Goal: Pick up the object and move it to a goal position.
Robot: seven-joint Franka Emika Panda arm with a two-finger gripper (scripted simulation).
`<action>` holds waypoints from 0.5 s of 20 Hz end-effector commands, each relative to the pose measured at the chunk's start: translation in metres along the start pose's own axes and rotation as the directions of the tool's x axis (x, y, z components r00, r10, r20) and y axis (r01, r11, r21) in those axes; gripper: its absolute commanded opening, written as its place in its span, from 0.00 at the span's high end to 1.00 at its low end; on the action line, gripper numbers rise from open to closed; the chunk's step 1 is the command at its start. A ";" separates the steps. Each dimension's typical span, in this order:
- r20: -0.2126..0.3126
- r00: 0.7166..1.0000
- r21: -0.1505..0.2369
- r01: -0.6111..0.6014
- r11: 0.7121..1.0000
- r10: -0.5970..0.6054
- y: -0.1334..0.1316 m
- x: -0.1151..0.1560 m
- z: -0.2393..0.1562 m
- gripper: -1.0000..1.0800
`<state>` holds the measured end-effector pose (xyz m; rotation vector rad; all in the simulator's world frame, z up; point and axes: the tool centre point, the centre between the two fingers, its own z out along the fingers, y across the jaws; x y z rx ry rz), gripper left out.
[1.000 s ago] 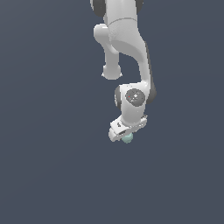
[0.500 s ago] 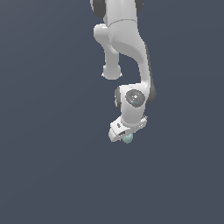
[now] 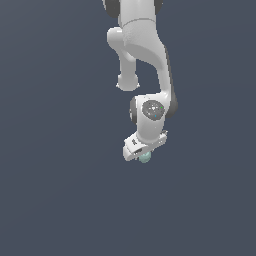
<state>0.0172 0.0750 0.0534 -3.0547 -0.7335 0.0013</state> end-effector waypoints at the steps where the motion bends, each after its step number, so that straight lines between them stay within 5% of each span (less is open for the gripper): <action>1: -0.001 1.000 -0.001 -0.001 1.000 0.001 0.006 -0.003 -0.009 1.00; 10: -0.001 1.000 0.000 0.000 1.000 0.000 0.043 -0.027 -0.072 1.00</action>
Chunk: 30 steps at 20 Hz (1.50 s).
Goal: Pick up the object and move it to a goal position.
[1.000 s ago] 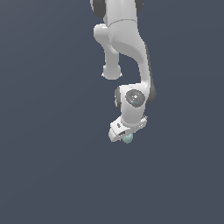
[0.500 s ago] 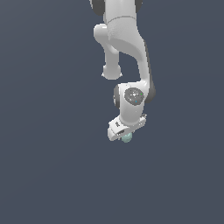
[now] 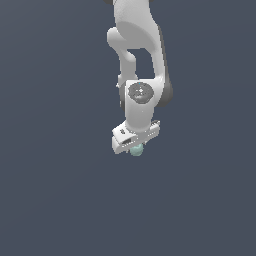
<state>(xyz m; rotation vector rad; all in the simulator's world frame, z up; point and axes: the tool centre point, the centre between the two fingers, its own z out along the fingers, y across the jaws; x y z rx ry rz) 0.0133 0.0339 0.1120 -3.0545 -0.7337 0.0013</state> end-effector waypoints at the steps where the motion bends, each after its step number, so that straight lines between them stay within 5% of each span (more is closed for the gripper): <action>1: -0.001 1.000 -0.001 -0.001 1.000 0.001 0.014 -0.009 -0.024 1.00; 30: -0.002 1.000 0.001 0.000 1.000 0.000 0.185 -0.111 -0.311 1.00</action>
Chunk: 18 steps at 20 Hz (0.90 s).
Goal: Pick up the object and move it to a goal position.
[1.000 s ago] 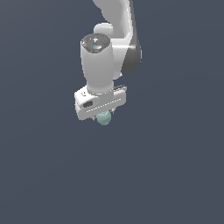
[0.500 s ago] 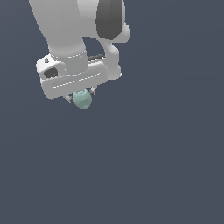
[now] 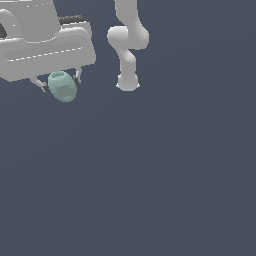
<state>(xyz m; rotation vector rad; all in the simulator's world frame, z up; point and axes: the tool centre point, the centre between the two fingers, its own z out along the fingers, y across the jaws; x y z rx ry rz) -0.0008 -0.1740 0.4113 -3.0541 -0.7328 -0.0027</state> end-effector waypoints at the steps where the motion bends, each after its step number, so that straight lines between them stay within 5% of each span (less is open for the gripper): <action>1: 0.001 1.000 0.001 0.001 1.000 -0.001 0.011 -0.006 -0.018 1.00; 18: 0.002 1.000 0.000 0.001 1.000 -0.001 0.057 -0.027 -0.089 1.00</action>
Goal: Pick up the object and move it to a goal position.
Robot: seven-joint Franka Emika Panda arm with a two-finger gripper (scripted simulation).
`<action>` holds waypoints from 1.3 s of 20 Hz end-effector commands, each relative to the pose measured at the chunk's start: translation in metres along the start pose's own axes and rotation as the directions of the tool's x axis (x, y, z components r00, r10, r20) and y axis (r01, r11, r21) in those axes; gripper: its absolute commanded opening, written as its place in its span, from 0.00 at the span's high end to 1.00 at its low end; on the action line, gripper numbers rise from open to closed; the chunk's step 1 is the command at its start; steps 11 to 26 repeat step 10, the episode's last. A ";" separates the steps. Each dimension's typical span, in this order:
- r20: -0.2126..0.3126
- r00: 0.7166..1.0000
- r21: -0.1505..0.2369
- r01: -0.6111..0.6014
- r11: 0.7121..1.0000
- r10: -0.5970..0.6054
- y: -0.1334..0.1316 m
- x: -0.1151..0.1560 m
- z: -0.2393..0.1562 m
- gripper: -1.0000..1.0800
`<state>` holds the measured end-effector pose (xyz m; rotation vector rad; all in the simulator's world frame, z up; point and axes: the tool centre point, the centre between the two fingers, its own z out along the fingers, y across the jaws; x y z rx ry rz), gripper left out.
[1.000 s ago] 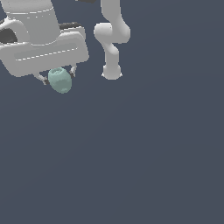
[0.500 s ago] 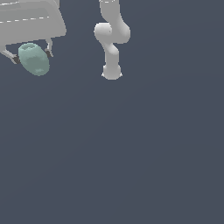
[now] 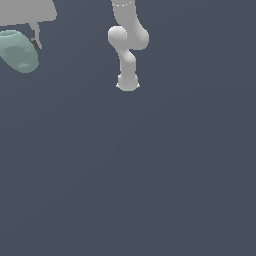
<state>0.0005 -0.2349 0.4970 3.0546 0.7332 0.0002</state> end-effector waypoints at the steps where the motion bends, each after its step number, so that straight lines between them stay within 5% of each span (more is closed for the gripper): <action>1: 0.000 1.000 0.000 0.001 1.000 -0.001 0.003 -0.001 -0.005 1.00; 26: 0.000 1.000 0.000 0.000 1.000 0.000 0.008 -0.003 -0.011 1.00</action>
